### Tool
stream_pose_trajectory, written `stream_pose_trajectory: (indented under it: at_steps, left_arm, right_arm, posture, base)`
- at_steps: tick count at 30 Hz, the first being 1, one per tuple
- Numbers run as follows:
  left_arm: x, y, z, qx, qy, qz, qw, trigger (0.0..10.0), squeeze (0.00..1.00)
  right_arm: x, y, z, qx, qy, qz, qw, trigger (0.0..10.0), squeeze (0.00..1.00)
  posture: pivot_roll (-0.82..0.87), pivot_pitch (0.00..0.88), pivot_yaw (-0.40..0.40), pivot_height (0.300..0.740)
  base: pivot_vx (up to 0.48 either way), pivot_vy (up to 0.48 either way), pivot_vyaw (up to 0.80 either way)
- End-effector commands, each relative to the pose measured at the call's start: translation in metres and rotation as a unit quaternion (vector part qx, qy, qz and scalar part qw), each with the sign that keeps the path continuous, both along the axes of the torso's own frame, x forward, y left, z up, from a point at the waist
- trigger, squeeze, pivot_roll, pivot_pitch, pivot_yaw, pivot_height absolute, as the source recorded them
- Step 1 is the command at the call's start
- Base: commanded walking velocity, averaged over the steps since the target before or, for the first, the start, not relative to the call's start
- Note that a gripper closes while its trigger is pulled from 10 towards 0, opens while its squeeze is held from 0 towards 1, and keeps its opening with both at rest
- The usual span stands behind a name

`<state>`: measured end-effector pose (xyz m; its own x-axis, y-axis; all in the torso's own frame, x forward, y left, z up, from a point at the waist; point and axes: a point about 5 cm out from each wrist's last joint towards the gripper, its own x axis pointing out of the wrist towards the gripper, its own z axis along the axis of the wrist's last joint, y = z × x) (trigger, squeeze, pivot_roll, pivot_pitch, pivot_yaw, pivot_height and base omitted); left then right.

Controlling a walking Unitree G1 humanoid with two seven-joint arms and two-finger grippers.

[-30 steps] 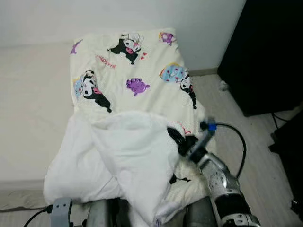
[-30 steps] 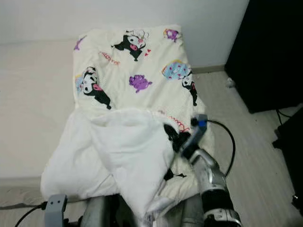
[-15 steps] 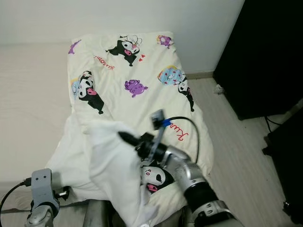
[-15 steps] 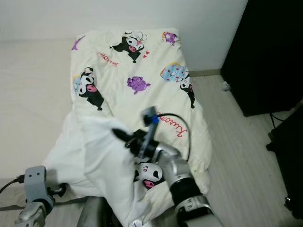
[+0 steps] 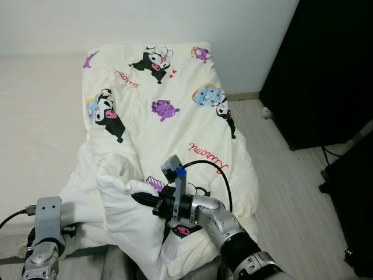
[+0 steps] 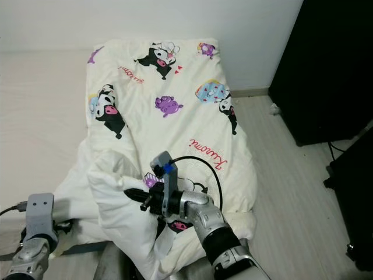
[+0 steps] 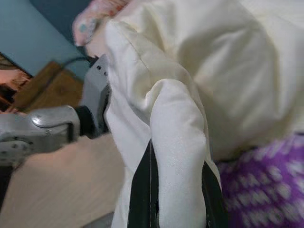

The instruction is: Clean up the room

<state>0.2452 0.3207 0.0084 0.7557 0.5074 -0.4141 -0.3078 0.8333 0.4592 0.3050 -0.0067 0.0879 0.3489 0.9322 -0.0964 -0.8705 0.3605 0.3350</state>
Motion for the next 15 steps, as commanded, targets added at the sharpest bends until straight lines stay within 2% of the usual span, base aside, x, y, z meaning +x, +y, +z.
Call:
stream_pose_trajectory:
  at_steps: [1,2,3,5,6,8,9,10,11,14,15]
  left_arm:
    - [-0.022,0.039,0.008,0.112,0.066,0.054,0.99,10.0,0.0]
    - [-0.028,0.046,0.008,0.146,0.105,0.039,0.983,10.0,0.0]
    - [-0.028,0.046,0.008,0.146,0.105,0.039,0.983,10.0,0.0]
    - [-0.031,0.052,0.009,0.185,0.166,-0.011,0.969,10.0,0.0]
    - [-0.031,0.052,0.009,0.185,0.166,-0.011,0.969,10.0,0.0]
    - [-0.031,0.054,0.008,0.196,0.237,-0.085,0.948,10.0,0.0]
    - [-0.031,0.054,0.008,0.196,0.237,-0.085,0.948,10.0,0.0]
    - [-0.03,0.056,0.01,0.193,0.254,-0.107,0.942,10.0,0.0]
    - [-0.028,0.057,0.012,0.163,0.268,-0.133,0.94,10.0,0.0]
    - [-0.026,0.057,0.014,0.143,0.274,-0.146,0.94,10.0,0.0]
    - [-0.022,0.056,0.022,0.09,0.302,-0.209,0.926,10.0,0.0]
  right_arm:
    - [-0.008,0.029,0.006,0.032,0.008,0.015,0.999,10.0,0.0]
    - [-0.007,0.027,0.005,0.031,0.01,0.008,0.999,10.0,0.0]
    - [-0.007,0.027,0.005,0.031,0.01,0.008,0.999,10.0,0.0]
    - [-0.006,0.023,0.003,0.03,0.014,-0.003,0.999,10.0,0.0]
    - [-0.006,0.023,0.003,0.03,0.014,-0.003,0.999,10.0,0.0]
    - [-0.004,0.019,0.001,0.027,0.017,-0.013,0.999,10.0,0.0]
    - [-0.004,0.019,0.001,0.027,0.017,-0.013,0.999,10.0,0.0]
    - [-0.003,0.018,0.0,0.026,0.018,-0.016,0.999,10.0,0.0]
    - [-0.003,0.017,-0.001,0.024,0.018,-0.02,0.999,10.0,0.0]
    - [-0.002,0.016,-0.002,0.022,0.019,-0.022,0.999,10.0,0.0]
    - [-0.002,0.014,-0.003,0.019,0.019,-0.024,0.999,10.0,0.0]
  posture:
    - [-0.02,0.177,0.012,0.566]
    - [-0.02,0.177,0.01,0.566]
    - [-0.02,0.177,0.01,0.566]
    - [-0.02,0.175,0.008,0.566]
    - [-0.02,0.175,0.008,0.566]
    - [-0.02,0.177,0.007,0.566]
    - [-0.02,0.177,0.007,0.566]
    - [-0.02,0.177,0.008,0.566]
    - [-0.02,0.178,0.007,0.566]
    - [-0.02,0.178,0.007,0.566]
    - [-0.02,0.179,0.006,0.566]
  base:
    - [0.0,0.0,0.0]
    - [0.0,0.0,0.0]
    - [0.0,0.0,0.0]
    - [0.0,0.0,0.0]
    - [0.0,0.0,0.0]
    - [0.0,0.0,0.0]
    - [0.0,0.0,0.0]
    - [0.0,0.0,0.0]
    - [0.0,0.0,0.0]
    - [0.0,0.0,0.0]
    - [0.0,0.0,0.0]
